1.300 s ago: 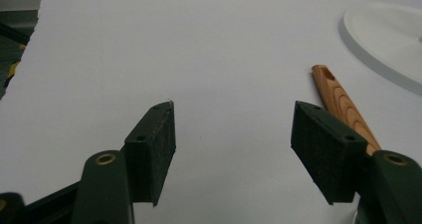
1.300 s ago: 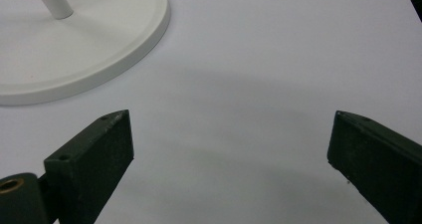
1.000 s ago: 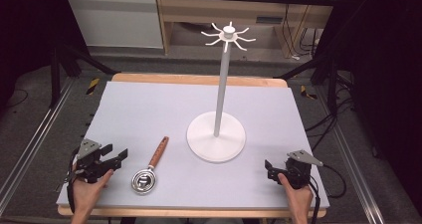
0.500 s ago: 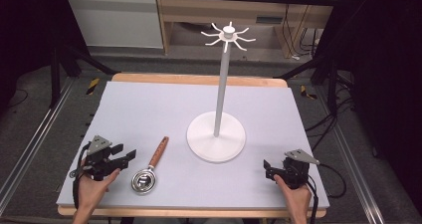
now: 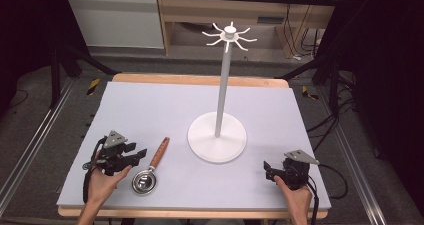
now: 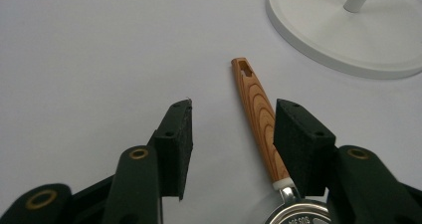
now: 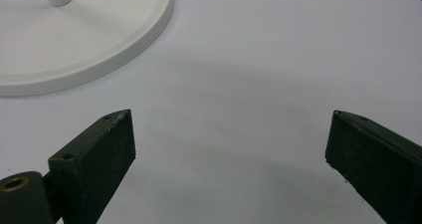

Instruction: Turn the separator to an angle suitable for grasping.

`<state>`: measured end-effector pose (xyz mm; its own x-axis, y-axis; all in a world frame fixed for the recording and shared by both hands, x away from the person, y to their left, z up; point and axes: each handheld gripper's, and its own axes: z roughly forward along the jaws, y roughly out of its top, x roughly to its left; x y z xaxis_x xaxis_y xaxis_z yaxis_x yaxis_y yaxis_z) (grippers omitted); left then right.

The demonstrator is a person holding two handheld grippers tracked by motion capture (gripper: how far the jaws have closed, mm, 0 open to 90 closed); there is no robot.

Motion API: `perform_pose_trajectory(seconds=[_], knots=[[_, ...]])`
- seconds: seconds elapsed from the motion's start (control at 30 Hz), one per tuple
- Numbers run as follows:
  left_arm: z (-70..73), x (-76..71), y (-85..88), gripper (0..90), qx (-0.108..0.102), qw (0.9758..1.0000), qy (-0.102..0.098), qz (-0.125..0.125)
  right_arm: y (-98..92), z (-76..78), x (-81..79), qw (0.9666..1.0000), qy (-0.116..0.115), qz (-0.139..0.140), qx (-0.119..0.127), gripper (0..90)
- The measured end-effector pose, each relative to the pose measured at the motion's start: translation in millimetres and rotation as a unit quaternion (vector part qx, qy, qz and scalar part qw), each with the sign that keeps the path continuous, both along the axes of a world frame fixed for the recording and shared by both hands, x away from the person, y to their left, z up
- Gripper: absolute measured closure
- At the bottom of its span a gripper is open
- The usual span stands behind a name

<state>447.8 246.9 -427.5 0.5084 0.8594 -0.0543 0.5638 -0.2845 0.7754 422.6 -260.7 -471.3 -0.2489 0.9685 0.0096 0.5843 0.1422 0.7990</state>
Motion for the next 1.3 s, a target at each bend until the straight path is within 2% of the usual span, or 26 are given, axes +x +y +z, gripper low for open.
perform_pose_trajectory(seconds=[0.17,0.33,0.6,0.8,1.23,1.3], knots=[[1.4,3.8,-8.1,52.7,0.003,0.9999,0.009,-0.011,0.0,-0.2,0.3,1.0000,0.003,0.000,-0.003,6.0],[-1.6,8.0,-16.9,54.0,0.019,0.9992,0.028,-0.022,0.3,0.0,0.3,1.0000,0.004,0.000,-0.003,6.0],[-14.3,10.3,-27.8,57.2,0.042,0.9962,0.063,-0.044,1.3,-0.5,0.4,0.9999,0.009,0.003,-0.005,6.2],[-17.4,10.0,-32.9,56.9,0.047,0.9951,0.073,-0.048,2.1,-0.7,0.6,0.9999,0.012,0.001,-0.004,6.2],[-31.3,14.7,-44.3,58.7,0.081,0.9914,0.096,-0.037,1.5,-1.2,1.1,0.9999,0.013,0.006,-0.006,6.2],[-33.0,15.1,-44.6,59.2,0.077,0.9914,0.100,-0.037,1.4,-1.1,1.2,0.9999,0.013,0.006,-0.006,6.2]])
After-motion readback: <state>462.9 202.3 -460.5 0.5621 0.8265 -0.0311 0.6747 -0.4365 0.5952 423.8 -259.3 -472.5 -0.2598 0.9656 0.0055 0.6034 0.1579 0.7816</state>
